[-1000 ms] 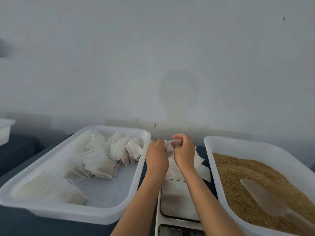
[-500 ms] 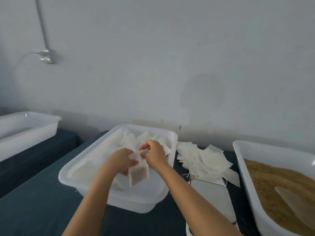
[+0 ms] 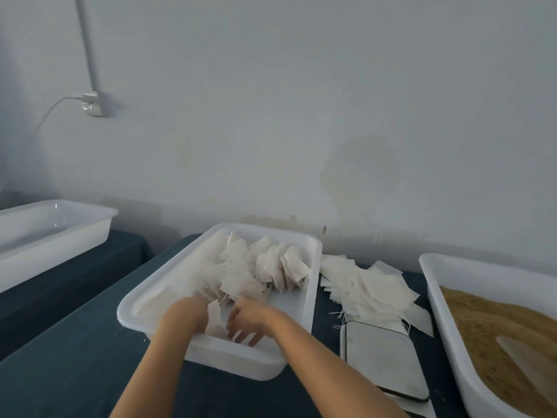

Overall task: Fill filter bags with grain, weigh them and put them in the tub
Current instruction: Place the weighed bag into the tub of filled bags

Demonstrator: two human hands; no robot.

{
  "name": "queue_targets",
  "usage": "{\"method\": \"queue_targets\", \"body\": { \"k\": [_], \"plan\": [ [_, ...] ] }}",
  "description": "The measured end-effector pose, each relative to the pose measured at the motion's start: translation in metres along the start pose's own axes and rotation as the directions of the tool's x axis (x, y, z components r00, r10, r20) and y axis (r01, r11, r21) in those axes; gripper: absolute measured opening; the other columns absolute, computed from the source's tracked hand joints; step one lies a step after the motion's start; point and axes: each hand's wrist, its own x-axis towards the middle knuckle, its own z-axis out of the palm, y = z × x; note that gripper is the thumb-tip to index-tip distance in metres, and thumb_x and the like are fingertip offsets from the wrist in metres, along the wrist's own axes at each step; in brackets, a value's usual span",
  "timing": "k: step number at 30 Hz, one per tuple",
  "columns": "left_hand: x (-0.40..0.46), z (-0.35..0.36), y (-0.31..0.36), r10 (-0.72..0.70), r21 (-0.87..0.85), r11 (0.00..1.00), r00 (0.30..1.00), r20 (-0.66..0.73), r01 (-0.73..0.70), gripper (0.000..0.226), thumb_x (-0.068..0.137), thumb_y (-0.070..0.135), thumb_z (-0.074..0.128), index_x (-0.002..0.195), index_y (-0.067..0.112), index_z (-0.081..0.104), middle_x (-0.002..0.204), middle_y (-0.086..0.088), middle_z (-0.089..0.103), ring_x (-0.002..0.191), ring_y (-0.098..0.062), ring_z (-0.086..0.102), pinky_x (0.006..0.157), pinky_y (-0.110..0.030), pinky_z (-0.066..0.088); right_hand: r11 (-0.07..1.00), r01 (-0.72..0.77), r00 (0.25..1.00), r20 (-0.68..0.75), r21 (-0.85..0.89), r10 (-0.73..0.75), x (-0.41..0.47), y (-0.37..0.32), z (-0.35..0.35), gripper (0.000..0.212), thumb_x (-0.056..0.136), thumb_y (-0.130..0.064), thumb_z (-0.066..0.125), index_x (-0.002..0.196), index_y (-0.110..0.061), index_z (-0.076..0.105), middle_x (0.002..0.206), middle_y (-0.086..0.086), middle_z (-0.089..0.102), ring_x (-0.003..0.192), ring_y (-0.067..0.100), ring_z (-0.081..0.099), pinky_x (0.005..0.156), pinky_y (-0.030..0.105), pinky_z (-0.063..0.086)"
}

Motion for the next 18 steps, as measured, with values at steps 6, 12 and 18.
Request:
{"method": "queue_targets", "body": {
  "k": [6,12,18],
  "plan": [
    [0.001,-0.012,0.042,-0.030,-0.124,0.992,0.957,-0.290,-0.007,0.040,0.090,0.015,0.054,0.126,0.007,0.039,0.127,-0.010,0.049,0.120,-0.026,0.047,0.095,-0.032,0.042,0.962,0.270,0.929,-0.267,0.024,-0.254,-0.037,0.018,-0.055,0.022,0.095,-0.012,0.051,0.116,-0.007,0.054,0.123,0.008,0.058,0.113,0.022,0.057,0.092,0.034,0.049],
    [-0.003,-0.031,0.128,0.221,-0.311,0.876,0.881,-0.418,-0.368,0.030,0.094,0.024,0.048,0.118,0.006,0.044,0.121,-0.012,0.045,0.111,-0.030,0.050,0.092,-0.036,0.040,0.951,0.248,0.697,-0.716,0.183,-0.044,-0.067,0.101,-0.132,0.014,0.093,-0.004,0.048,0.088,-0.014,0.057,0.092,0.002,0.065,0.085,0.014,0.061,0.077,0.032,0.051],
    [-0.001,-0.026,0.186,0.376,-0.255,0.812,0.804,-0.460,-0.525,0.020,0.094,0.019,0.046,0.108,0.006,0.051,0.114,-0.010,0.054,0.103,-0.026,0.053,0.087,-0.032,0.042,0.956,-0.280,0.635,-0.729,0.090,0.255,-0.056,0.193,-0.137,0.032,0.086,-0.028,0.064,0.108,-0.012,0.047,0.115,0.007,0.054,0.108,0.024,0.052,0.088,0.033,0.043]
  ]
}}
